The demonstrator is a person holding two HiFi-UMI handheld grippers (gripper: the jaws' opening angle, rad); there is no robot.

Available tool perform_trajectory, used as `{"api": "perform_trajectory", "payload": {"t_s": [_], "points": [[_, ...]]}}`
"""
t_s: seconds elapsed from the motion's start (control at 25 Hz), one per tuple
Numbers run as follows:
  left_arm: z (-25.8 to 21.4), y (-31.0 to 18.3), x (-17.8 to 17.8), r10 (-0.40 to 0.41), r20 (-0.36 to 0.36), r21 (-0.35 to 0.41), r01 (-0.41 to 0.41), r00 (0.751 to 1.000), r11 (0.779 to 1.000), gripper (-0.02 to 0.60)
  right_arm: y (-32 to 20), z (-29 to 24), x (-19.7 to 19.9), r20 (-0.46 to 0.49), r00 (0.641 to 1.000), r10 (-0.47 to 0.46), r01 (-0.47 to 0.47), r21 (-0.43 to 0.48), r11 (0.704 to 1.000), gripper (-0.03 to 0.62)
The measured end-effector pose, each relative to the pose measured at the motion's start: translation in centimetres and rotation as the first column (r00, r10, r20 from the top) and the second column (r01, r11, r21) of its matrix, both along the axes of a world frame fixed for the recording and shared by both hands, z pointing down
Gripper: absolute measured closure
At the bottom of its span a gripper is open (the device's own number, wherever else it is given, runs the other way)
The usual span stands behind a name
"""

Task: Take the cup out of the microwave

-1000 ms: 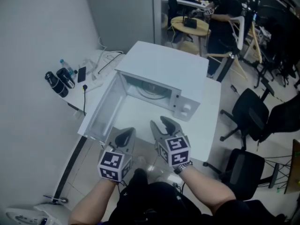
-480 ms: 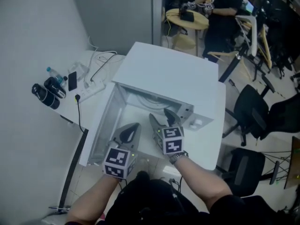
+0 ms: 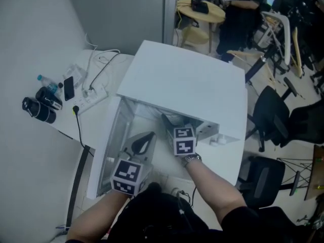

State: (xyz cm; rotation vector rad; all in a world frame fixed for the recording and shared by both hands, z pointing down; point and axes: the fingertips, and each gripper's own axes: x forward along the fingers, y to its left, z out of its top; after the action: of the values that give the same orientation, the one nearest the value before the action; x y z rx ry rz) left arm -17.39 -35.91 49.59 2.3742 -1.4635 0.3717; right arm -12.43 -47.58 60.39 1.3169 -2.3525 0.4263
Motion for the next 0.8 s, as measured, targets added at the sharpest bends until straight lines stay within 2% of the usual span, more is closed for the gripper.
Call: {"api": "perform_trajectory", "payload": {"t_s": [0.48, 0.8], "points": [[0.2, -2.3, 0.3, 0.059, -0.018, -0.015, -0.059, 0.998, 0.998, 0.584, -4.3, 2.2, -0.8, -0.064, 0.998, 0.02, -0.02, -0.003, 1.0, 0.203], [0.8, -3.1, 0.1, 0.067, -0.013, -0.031, -0.067, 0.998, 0.997, 0.584, -5.7, 2.3, -1.6, -0.056, 0.998, 0.015, -0.015, -0.004, 1.0, 0.198]]}}
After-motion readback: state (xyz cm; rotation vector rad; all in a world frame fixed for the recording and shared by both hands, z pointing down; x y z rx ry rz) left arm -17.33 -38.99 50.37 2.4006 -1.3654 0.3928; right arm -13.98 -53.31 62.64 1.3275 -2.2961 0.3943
